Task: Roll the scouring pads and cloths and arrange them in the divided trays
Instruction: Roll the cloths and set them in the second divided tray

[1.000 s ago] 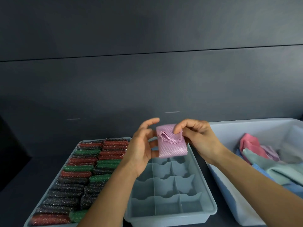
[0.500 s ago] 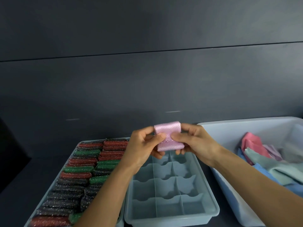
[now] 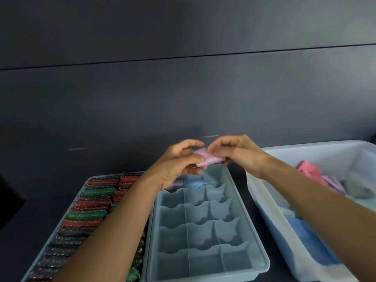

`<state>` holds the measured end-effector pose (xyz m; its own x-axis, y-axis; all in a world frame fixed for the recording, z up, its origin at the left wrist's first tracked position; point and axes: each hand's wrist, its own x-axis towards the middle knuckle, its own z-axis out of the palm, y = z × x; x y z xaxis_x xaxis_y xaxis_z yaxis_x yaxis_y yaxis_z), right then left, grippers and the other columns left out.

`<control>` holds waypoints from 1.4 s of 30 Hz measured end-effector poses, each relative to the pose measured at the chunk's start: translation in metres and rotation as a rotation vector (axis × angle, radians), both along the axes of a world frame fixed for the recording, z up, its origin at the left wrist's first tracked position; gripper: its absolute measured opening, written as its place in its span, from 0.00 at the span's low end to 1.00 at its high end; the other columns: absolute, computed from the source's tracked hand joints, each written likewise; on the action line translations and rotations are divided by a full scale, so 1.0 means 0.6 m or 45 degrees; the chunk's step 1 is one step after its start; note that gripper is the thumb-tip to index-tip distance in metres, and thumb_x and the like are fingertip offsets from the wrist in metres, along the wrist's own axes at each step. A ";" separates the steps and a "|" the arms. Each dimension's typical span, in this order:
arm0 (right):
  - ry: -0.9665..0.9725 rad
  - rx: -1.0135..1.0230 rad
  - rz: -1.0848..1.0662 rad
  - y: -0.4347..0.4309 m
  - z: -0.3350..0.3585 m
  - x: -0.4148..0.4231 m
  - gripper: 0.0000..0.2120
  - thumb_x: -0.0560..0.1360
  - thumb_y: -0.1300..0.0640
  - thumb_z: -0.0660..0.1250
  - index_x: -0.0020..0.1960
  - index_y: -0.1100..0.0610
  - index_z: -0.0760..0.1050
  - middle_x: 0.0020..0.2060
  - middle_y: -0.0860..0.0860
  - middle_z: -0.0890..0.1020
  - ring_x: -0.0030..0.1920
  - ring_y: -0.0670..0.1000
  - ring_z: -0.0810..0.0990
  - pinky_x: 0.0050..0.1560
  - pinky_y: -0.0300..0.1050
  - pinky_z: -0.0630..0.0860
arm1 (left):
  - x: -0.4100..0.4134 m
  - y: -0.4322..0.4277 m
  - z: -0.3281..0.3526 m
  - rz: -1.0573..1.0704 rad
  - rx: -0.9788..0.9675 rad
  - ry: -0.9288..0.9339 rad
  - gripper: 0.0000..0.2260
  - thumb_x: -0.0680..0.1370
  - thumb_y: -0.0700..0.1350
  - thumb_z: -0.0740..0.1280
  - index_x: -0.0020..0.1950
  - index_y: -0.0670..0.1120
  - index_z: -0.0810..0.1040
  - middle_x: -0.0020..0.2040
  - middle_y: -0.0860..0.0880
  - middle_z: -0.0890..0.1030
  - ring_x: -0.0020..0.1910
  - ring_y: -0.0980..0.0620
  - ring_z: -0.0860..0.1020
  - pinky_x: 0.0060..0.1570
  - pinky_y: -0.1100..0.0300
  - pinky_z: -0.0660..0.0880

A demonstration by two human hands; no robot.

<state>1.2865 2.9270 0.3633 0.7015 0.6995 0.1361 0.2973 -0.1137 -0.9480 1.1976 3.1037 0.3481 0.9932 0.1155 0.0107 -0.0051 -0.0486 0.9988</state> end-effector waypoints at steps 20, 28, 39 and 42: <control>-1.136 -1.157 0.012 -0.002 -0.101 0.083 0.28 0.68 0.40 0.52 0.62 0.54 0.71 0.53 0.50 0.82 0.60 0.54 0.76 0.66 0.45 0.59 | 0.117 -0.042 -0.162 0.230 1.515 -0.068 0.08 0.74 0.52 0.71 0.51 0.54 0.83 0.45 0.51 0.85 0.46 0.48 0.81 0.46 0.56 0.73; -0.977 -1.054 0.029 -0.002 -0.102 0.086 0.18 0.71 0.49 0.61 0.59 0.54 0.73 0.52 0.50 0.82 0.57 0.57 0.76 0.60 0.47 0.70 | 0.139 -0.064 -0.137 0.081 1.902 0.168 0.08 0.76 0.46 0.67 0.52 0.49 0.83 0.50 0.47 0.83 0.51 0.44 0.81 0.41 0.59 0.67; -0.605 -0.649 -0.512 -0.183 -0.081 0.110 0.09 0.71 0.62 0.69 0.42 0.47 0.77 0.35 0.43 0.79 0.35 0.47 0.78 0.42 0.41 0.75 | 0.082 -0.094 -0.084 0.172 1.300 -0.132 0.12 0.77 0.51 0.68 0.59 0.55 0.80 0.51 0.58 0.82 0.51 0.56 0.79 0.52 0.58 0.75; -0.395 -1.157 -0.111 -0.217 -0.109 0.100 0.05 0.68 0.59 0.71 0.42 0.50 0.79 0.37 0.48 0.83 0.37 0.48 0.80 0.40 0.47 0.79 | 0.061 -0.129 -0.069 0.060 1.028 -0.139 0.10 0.76 0.50 0.69 0.56 0.55 0.82 0.45 0.60 0.83 0.40 0.62 0.79 0.48 0.58 0.78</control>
<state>1.3465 2.7969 0.2982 0.7798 0.5766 -0.2438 0.4759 -0.7991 -0.3673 1.2343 3.0261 0.3067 0.9761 0.0722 0.2048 -0.0803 -0.7561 0.6495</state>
